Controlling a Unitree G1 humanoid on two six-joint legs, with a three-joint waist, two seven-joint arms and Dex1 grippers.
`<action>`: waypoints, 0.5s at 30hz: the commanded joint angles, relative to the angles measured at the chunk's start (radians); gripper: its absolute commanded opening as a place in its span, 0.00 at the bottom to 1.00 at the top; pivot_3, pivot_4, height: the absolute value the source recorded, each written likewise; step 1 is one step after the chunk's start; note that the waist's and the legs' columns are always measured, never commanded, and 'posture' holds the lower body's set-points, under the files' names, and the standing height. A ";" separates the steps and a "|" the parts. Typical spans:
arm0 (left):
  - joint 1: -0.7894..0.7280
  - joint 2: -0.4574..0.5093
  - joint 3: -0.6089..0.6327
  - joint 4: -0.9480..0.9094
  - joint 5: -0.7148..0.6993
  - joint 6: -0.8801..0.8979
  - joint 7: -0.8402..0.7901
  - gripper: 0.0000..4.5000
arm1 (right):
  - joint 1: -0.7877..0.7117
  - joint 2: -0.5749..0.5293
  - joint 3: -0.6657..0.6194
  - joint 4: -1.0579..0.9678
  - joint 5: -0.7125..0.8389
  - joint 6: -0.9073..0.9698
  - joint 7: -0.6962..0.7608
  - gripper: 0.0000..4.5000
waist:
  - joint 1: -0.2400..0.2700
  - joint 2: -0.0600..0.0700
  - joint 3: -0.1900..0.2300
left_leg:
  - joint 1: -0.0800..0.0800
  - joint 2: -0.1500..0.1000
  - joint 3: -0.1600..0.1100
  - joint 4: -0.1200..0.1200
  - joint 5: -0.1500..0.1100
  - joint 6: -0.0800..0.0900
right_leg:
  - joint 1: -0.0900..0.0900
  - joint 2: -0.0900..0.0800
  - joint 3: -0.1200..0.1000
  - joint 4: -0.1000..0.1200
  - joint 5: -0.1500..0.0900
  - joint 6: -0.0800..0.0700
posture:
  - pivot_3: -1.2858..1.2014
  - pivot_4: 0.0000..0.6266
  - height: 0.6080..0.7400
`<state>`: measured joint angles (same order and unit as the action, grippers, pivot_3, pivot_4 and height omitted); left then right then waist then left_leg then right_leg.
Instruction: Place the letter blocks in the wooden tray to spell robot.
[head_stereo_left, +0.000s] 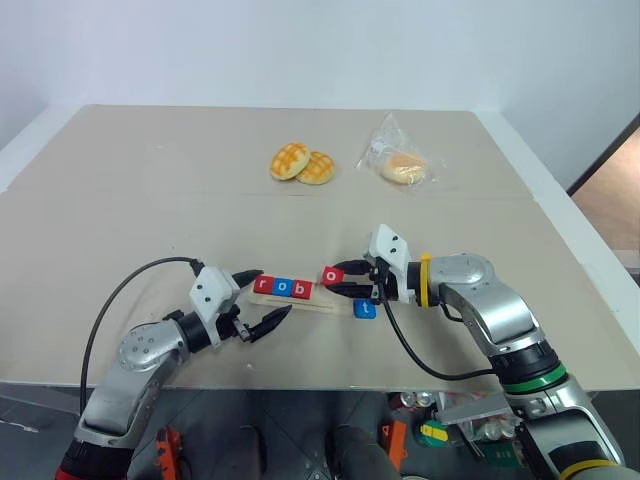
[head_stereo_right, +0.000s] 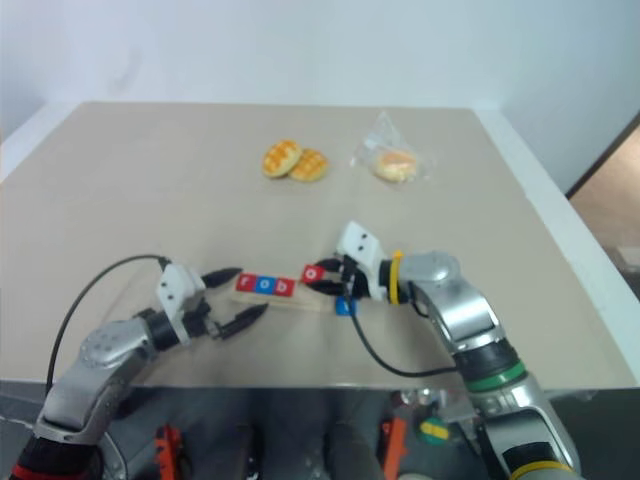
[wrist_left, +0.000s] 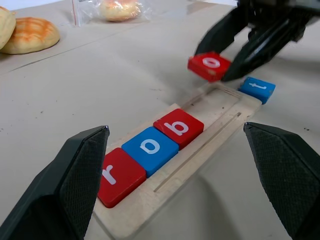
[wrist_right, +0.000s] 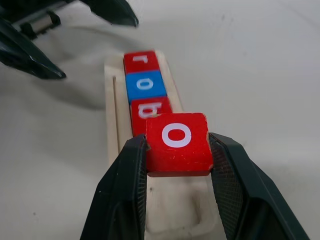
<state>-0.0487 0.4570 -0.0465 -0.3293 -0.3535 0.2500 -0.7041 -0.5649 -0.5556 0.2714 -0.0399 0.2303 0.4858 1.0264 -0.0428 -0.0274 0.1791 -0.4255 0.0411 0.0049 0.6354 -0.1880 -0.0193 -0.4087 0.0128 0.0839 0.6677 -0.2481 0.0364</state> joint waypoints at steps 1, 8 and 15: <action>0.008 0.000 0.007 -0.054 -0.002 0.004 0.014 1.00 | -0.032 0.012 0.018 0.014 -0.012 -0.031 0.025 0.28 | 0.000 0.000 0.000 | 0.000 0.000 0.000 0.000 0.000 0.000 | 0.000 0.000 0.000 0.000 0.000 0.000 | 0.52 0.24 1.00; 0.012 0.006 0.009 -0.070 0.000 0.009 0.025 1.00 | -0.070 0.070 0.050 0.084 -0.048 -0.079 0.026 0.28 | -0.003 0.000 0.000 | 0.001 0.003 0.000 0.000 0.000 0.000 | 0.000 0.003 -0.001 0.000 0.002 -0.002 | 0.52 0.24 1.00; 0.025 0.017 0.022 -0.097 -0.003 0.021 0.031 1.00 | -0.076 0.089 0.063 0.125 -0.071 -0.115 0.044 0.28 | -0.003 0.000 0.000 | 0.001 0.003 0.000 0.000 0.000 0.000 | 0.000 0.003 -0.001 0.000 0.001 -0.002 | 0.52 0.24 1.00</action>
<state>-0.0306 0.4621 -0.0423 -0.3744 -0.3530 0.2712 -0.6787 -0.6254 -0.4691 0.3401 0.0950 0.1612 0.3916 1.0592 -0.0455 -0.0274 0.1791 -0.4243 0.0441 0.0047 0.6354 -0.1878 -0.0193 -0.4085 0.0157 0.0830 0.6678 -0.2468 0.0339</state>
